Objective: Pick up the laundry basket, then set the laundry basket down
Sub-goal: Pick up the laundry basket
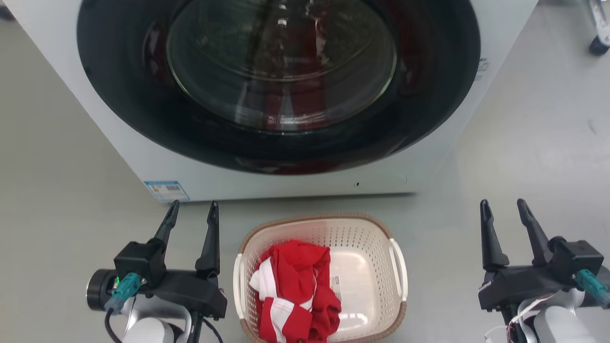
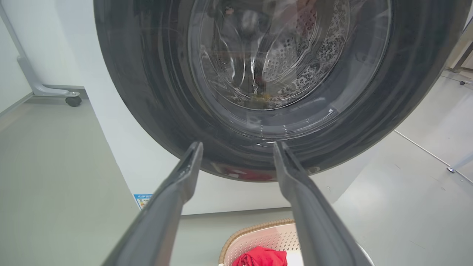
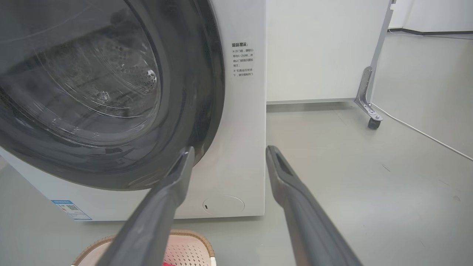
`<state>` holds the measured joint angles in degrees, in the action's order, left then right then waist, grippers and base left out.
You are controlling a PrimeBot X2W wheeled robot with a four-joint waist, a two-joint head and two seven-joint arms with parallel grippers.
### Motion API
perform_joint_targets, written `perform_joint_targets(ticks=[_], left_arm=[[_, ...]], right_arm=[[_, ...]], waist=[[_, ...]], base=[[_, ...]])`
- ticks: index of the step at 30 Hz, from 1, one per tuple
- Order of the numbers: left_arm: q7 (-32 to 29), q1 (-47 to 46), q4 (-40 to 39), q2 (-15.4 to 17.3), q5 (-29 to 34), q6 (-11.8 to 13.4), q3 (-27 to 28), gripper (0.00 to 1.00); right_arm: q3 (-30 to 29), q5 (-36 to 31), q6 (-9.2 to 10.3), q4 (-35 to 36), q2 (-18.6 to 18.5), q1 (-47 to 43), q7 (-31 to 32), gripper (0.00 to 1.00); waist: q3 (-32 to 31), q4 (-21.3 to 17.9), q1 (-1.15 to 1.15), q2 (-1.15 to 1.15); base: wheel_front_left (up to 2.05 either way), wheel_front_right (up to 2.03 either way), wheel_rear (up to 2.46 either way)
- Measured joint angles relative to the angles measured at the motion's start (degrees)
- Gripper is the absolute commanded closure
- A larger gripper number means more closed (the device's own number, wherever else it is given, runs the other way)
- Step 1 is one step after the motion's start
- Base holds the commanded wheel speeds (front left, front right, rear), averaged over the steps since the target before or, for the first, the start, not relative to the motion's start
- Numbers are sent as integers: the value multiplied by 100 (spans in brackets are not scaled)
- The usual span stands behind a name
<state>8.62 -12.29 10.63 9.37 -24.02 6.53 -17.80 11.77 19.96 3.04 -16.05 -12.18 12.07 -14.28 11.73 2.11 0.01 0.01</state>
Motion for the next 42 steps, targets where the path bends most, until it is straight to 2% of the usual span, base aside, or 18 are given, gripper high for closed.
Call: perform_joint_targets(ticks=[13, 25, 32, 42], left_arm=[[-71, -861, 434, -89, -10, -179, -37, 0], [-204, -1894, 1068, -240, -49, -308, -14, 0], [-337, -2547, 1641, -252, -69, -412, 12, 0], [-433, -2872, 2584, -380, -160, -662, -32, 0]], right_arm=[[21, -78, -11, -289, 25, 751, 4, 0], [207, -213, -158, -690, 65, 1734, 78, 0], [291, -271, -256, -1131, 64, 2324, 123, 0], [486, -316, -366, -1882, 212, 2741, 159, 0]], waist=[[1075, 24, 1, 0], [2100, 27, 0, 1], [2652, 30, 0, 1], [3145, 57, 0, 1]], base=[[0, 0, 0], [0, 0, 0], [0, 0, 0], [0, 0, 0]])
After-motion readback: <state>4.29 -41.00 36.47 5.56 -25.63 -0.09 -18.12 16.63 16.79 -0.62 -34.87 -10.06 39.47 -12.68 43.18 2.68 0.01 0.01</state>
